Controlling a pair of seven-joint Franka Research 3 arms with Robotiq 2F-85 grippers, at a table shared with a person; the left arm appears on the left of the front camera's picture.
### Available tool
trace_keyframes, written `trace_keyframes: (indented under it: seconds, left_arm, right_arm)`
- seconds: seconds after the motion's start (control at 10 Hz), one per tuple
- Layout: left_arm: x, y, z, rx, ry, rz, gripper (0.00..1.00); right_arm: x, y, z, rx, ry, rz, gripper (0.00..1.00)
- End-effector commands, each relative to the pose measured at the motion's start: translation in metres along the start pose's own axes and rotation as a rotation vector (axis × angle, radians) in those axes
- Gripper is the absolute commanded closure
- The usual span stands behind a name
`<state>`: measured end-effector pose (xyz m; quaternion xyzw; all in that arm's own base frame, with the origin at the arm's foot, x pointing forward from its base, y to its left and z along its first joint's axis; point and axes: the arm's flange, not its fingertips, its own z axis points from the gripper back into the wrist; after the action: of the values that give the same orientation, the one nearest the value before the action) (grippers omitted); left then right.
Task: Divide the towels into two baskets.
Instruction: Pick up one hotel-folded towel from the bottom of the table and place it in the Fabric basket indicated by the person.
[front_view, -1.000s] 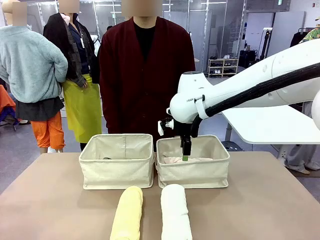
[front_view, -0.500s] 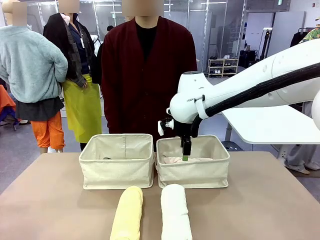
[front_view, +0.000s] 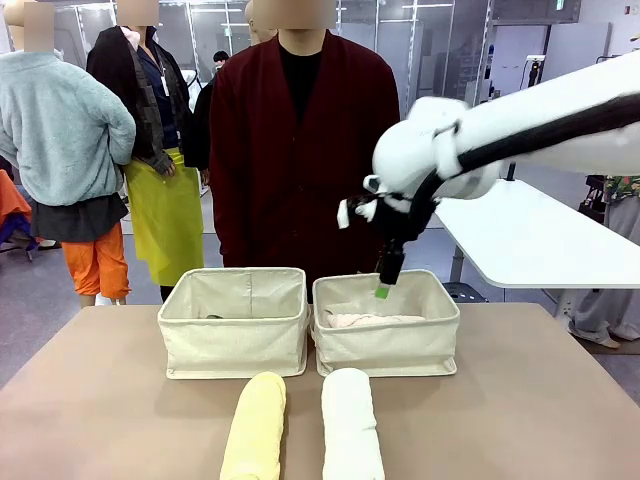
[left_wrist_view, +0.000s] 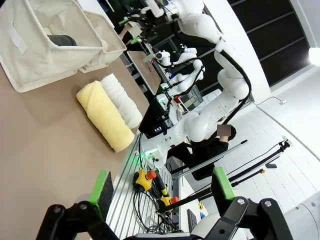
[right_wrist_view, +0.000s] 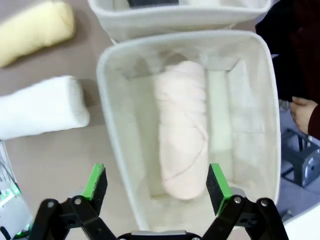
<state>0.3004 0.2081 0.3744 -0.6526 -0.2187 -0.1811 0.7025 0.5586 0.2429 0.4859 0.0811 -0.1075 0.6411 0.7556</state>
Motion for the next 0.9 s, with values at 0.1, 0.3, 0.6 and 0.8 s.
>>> trace_keyframes:
  seconds: [0.1, 0.3, 0.6, 0.8]
  left_arm:
    - [0.0, -0.005, 0.003, 0.007, 0.013, 0.003, 0.0]
    - [0.0, -0.005, 0.003, 0.007, 0.013, 0.003, 0.0]
    - [0.0, -0.005, 0.003, 0.007, 0.013, 0.003, 0.0]
    - [0.0, -0.005, 0.003, 0.007, 0.013, 0.003, 0.0]
  right_arm:
    - [-0.099, 0.055, 0.039, 0.121, -0.262, -0.16, 0.0]
    - [-0.172, 0.071, 0.059, 0.22, -0.473, -0.272, 0.0]
    - [-0.305, 0.076, 0.086, 0.355, -0.81, -0.551, 0.0]
    - [-0.385, 0.081, 0.08, 0.461, -0.918, -0.738, 0.0]
